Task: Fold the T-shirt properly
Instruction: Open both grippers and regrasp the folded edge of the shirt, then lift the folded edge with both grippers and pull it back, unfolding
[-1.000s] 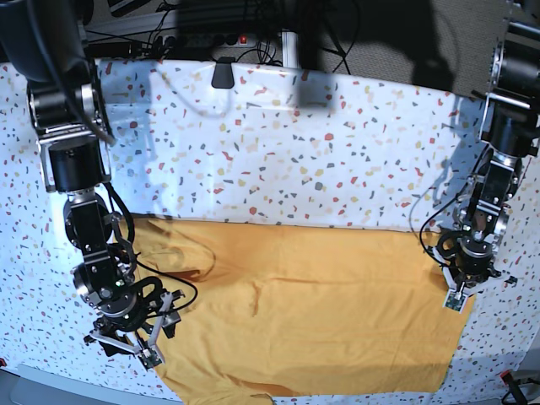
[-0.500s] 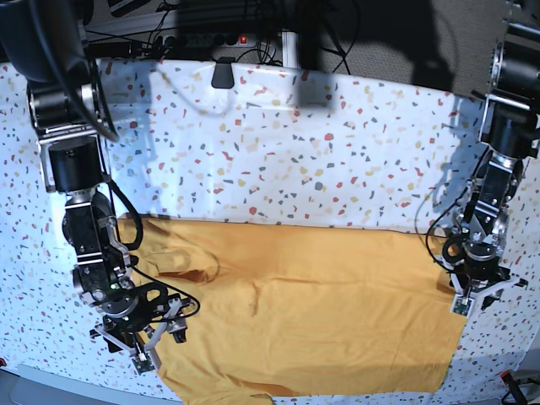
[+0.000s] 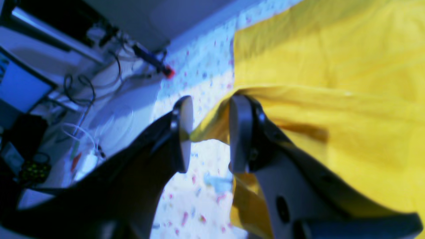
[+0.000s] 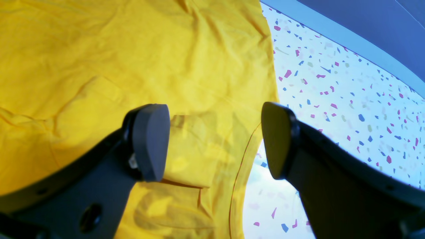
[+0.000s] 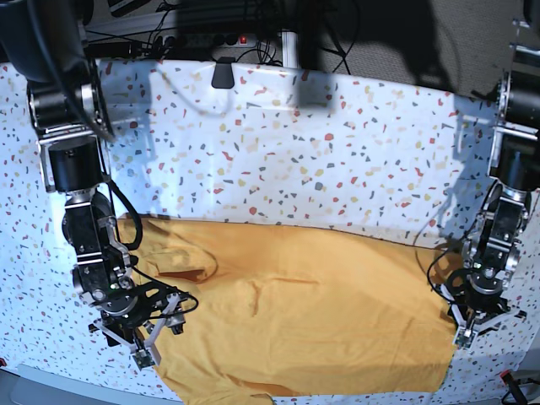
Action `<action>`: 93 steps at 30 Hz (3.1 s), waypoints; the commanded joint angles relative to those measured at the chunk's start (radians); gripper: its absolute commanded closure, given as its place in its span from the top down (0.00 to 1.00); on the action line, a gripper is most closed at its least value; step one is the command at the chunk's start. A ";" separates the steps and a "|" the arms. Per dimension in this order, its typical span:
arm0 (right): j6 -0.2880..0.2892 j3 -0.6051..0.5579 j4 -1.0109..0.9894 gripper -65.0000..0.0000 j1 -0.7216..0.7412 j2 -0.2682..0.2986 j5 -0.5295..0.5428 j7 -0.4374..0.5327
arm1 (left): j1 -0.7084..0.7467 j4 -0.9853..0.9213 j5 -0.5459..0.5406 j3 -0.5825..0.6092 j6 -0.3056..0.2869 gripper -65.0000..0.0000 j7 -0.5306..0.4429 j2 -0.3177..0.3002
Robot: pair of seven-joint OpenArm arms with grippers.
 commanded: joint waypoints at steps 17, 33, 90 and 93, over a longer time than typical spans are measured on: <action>-0.018 0.008 0.016 0.66 0.039 0.008 0.006 0.021 | -0.034 -0.092 -0.164 -0.008 -0.046 0.32 -0.137 -0.009; -0.021 0.008 -0.362 0.66 0.038 -0.058 0.004 0.233 | -0.034 -0.340 -0.314 -0.008 -0.048 0.32 -0.339 0.114; 0.013 0.009 0.020 0.65 -0.391 0.108 0.110 -0.200 | 0.262 0.066 -0.335 -0.008 -0.187 0.31 0.426 0.065; 0.028 0.009 0.021 0.65 -0.397 0.114 0.110 -0.200 | 0.291 0.081 -0.333 -0.008 -0.187 0.31 0.477 0.062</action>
